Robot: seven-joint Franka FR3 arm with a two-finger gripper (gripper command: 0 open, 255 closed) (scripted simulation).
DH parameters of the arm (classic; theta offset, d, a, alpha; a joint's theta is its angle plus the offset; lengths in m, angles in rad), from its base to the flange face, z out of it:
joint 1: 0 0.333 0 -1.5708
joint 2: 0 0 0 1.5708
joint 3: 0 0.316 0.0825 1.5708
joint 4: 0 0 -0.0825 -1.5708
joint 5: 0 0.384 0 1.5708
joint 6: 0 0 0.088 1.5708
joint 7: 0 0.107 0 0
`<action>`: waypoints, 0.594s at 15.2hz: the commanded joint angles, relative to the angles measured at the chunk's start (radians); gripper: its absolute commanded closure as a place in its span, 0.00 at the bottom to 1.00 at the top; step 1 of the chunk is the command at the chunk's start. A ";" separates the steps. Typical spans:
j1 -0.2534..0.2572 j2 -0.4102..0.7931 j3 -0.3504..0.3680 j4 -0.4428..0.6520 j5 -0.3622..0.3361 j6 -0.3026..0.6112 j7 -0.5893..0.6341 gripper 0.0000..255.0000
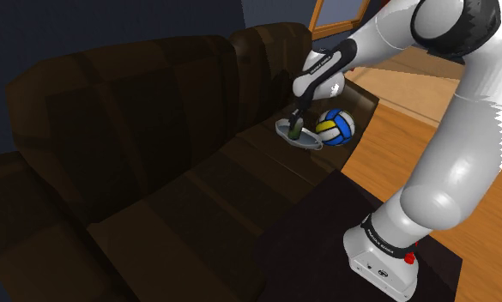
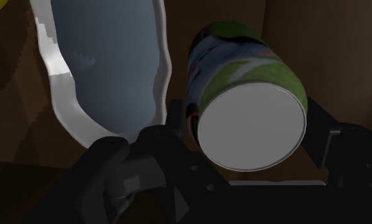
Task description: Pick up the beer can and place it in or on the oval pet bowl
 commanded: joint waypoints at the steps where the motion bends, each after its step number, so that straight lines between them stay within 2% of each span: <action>1: 0.004 -0.023 -0.005 0.002 -0.009 -0.024 0.004 1.00; 6: 0.011 -0.070 -0.013 0.008 -0.027 -0.076 0.013 1.00; 9: -0.041 -0.025 -0.020 0.093 0.011 -0.113 -0.072 1.00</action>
